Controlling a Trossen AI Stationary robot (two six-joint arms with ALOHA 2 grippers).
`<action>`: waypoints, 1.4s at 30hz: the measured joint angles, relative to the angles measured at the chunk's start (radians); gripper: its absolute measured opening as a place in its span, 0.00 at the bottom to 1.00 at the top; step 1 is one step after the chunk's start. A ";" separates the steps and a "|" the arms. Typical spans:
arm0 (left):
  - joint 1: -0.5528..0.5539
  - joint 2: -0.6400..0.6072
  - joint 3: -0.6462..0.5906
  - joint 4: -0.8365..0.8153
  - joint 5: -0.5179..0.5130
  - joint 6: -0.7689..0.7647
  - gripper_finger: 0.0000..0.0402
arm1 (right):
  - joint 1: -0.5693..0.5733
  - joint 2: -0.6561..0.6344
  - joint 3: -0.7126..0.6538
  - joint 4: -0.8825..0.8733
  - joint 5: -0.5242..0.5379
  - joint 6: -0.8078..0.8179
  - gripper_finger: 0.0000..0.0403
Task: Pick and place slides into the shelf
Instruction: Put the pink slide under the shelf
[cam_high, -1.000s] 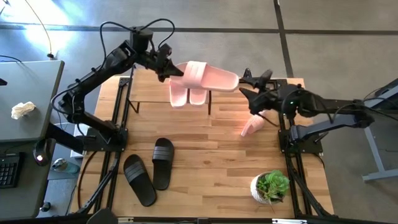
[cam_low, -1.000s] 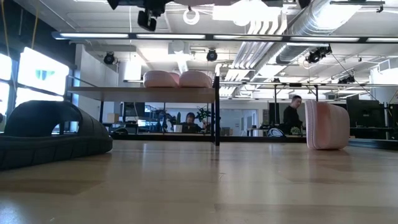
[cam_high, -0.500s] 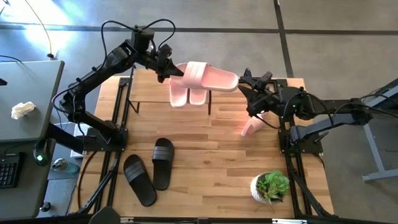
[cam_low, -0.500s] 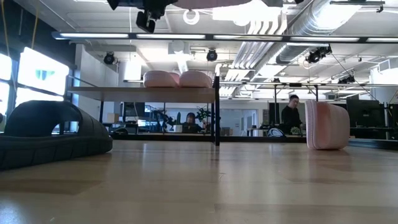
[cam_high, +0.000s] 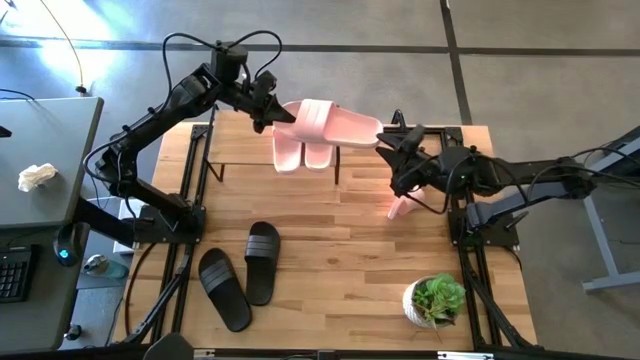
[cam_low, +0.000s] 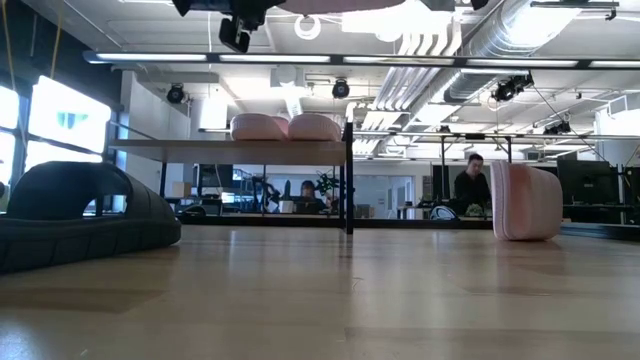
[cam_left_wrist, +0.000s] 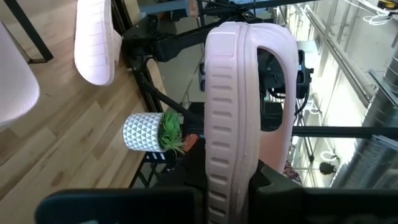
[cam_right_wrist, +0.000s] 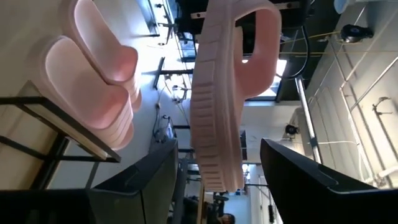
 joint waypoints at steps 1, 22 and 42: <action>0.000 0.000 0.000 0.000 0.006 0.000 0.04 | 0.000 0.004 0.000 0.007 0.000 -0.012 0.55; 0.000 0.000 -0.001 -0.001 0.055 0.060 0.12 | -0.066 0.084 0.000 0.128 0.055 -0.070 0.08; 0.059 -0.009 -0.001 0.165 -0.101 0.491 0.42 | 0.255 0.071 -0.001 0.093 0.458 0.294 0.07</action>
